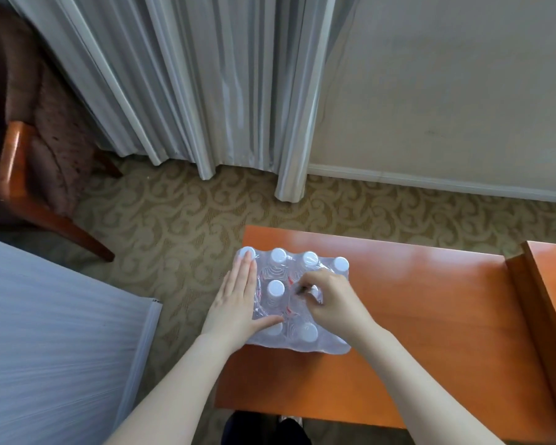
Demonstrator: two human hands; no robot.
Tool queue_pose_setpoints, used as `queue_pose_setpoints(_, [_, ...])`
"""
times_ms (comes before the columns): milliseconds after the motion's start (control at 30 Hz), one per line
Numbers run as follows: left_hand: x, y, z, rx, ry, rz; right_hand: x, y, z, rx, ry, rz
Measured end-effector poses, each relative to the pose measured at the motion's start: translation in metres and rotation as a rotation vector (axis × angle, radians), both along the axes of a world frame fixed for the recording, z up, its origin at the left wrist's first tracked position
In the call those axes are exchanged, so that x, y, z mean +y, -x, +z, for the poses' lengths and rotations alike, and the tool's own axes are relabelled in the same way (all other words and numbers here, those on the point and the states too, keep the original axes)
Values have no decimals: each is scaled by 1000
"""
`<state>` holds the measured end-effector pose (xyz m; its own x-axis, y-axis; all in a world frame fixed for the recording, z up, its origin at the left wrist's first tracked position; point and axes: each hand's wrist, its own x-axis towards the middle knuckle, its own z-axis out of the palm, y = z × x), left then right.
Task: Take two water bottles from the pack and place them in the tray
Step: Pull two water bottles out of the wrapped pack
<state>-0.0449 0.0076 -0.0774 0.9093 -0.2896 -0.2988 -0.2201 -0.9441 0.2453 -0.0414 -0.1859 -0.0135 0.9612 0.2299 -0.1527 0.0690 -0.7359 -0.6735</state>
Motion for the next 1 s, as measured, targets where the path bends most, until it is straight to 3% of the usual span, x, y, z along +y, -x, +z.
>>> queue_pose_setpoints(100, [0,0,-1,7,4,5,-31,20,8,-111,41,-60])
queue_pose_setpoints(267, [-1,-1,4,30,-23,-9,-71,69,-13,-83,117,-172])
queue_pose_setpoints(467, [-2,0,1,6,-55,-23,-70,107,-46,-244,202,-96])
queue_pose_setpoints(633, [-2,0,-1,-7,-54,-27,-40,78,-17,-328,109,-365])
queue_pose_setpoints(767, [0,-1,-9,-20,-26,-26,8,13,-12,-303,256,-151])
queue_pose_setpoints(900, [0,-1,-12,-41,11,-5,44,-20,-38,-52,616,232])
queue_pose_setpoints(1000, [1,-1,-15,-67,-1,-18,50,-24,-50,10,640,260])
